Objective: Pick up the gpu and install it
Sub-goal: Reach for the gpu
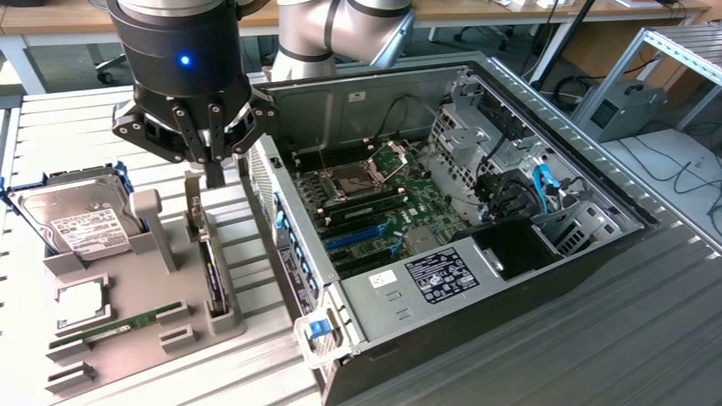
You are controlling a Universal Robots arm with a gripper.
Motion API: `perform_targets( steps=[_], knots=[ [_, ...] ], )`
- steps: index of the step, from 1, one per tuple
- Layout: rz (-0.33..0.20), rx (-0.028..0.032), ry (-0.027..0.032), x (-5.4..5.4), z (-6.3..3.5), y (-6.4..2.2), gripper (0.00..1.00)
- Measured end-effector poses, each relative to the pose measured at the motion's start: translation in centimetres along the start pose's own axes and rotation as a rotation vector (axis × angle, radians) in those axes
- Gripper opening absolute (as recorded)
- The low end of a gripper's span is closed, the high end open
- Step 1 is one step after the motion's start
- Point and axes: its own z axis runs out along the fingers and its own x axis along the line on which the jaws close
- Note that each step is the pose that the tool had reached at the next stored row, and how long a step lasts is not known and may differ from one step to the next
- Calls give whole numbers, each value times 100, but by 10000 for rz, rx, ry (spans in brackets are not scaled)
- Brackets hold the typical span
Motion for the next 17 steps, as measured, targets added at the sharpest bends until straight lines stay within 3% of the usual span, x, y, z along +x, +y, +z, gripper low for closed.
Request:
perform_targets(
  steps=[17],
  knots=[
    [0,0,1,-6,0,-75,11]
  ],
)
